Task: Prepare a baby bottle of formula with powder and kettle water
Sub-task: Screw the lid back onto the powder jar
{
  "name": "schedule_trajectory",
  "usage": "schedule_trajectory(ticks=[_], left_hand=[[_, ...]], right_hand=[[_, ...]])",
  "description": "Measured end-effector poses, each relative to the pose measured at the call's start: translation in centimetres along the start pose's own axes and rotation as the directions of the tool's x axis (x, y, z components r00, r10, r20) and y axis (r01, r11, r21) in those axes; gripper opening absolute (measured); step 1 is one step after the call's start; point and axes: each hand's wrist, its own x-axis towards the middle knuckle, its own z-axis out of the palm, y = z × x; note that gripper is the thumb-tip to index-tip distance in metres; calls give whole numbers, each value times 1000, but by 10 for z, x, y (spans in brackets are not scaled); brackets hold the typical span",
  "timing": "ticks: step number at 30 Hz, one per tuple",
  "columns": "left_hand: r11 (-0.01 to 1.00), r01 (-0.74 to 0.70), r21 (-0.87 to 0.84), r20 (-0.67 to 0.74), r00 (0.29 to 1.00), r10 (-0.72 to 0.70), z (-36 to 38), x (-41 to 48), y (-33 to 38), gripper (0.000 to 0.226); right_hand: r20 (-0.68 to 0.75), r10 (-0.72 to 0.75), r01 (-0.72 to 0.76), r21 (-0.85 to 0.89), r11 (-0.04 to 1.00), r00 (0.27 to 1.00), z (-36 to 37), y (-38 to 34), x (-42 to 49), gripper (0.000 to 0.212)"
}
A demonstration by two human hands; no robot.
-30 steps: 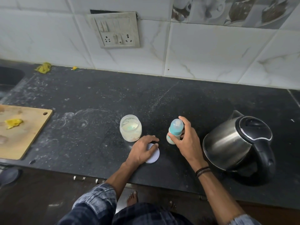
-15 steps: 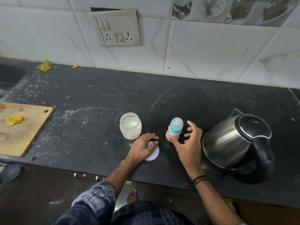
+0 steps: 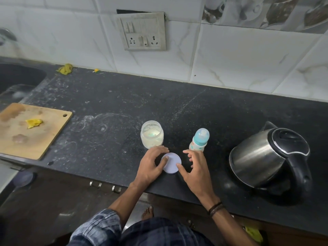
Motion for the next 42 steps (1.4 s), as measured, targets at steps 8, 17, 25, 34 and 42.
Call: schedule_trajectory(ticks=[8,17,25,34,42], left_hand=[[998,25,50,-293,956,-9,-18,-4,3,14],[974,166,-152,-406,889,-215,-31,15,2,38],[969,166,-184,-256,943,-211,-36,36,-9,80],[949,197,-245,-122,965,-232,-41,39,-15,83],[951,212,-224,-104,965,-239,-42,41,-15,89]], right_hand=[[229,36,-18,-82,996,973,19,-9,5,93],[265,96,-51,-172,984,960,28,-13,9,99],[162,28,-19,-55,998,986,25,-34,25,90],[156,-1,5,-26,1000,988,16,-62,60,89],[183,-18,5,73,997,983,11,-76,88,89]])
